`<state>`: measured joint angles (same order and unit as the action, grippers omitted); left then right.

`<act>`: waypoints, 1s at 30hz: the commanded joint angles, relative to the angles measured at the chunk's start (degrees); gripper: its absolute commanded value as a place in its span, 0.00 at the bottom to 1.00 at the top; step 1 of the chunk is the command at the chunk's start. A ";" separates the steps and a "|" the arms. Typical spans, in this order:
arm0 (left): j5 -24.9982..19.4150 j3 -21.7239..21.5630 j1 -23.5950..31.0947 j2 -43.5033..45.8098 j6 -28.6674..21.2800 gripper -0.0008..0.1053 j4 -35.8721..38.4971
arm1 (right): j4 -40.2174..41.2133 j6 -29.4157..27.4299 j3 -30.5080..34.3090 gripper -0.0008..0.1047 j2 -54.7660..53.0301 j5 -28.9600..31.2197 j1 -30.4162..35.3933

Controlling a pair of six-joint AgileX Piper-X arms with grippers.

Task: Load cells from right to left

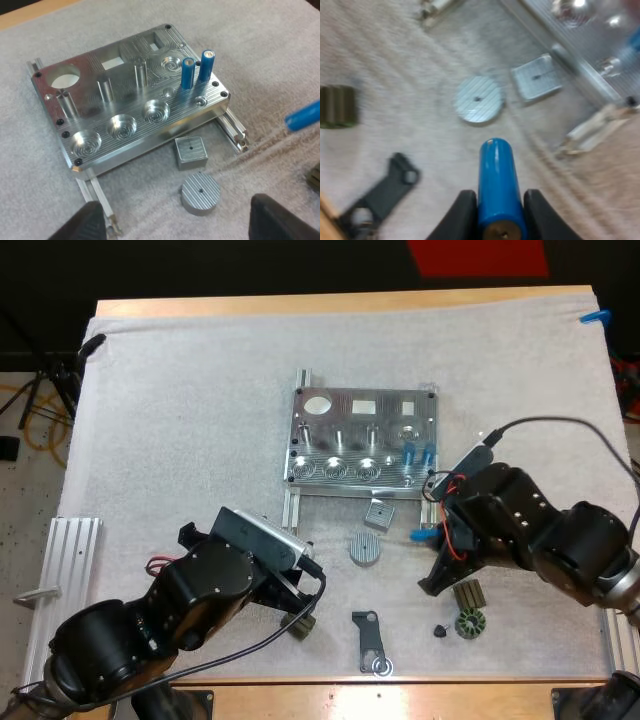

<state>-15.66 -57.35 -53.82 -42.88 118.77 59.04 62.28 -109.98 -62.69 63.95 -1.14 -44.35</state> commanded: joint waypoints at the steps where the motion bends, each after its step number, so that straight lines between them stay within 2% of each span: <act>1: -2.01 -0.28 0.02 0.40 0.77 0.58 -0.13 | 1.13 -3.27 -2.04 0.01 -0.38 3.22 0.11; 6: -2.37 -0.28 0.02 0.40 0.05 0.58 0.09 | 6.68 -7.31 -6.34 0.01 1.30 5.53 0.11; 11: -6.12 -0.28 0.02 2.14 0.06 0.58 1.92 | 10.05 -10.08 -10.47 0.01 5.13 8.93 0.11; 14: -8.30 -0.28 0.02 3.53 0.06 0.58 3.75 | 10.07 -11.62 -11.85 0.01 7.03 9.07 0.11; 21: -8.62 -0.28 0.02 4.82 0.06 0.58 8.01 | 9.98 -14.83 -15.72 0.01 12.85 10.34 0.11; 26: -10.77 -0.28 0.02 4.82 0.06 0.58 11.34 | 9.98 -19.58 -20.13 0.01 17.93 14.51 0.11; 30: -11.75 -0.28 0.02 4.82 0.06 0.58 13.39 | 9.79 -21.18 -22.99 0.01 21.11 15.40 0.11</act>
<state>-25.81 -57.45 -53.82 -38.15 118.63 71.80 72.21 -130.31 -84.68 85.01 13.64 -44.35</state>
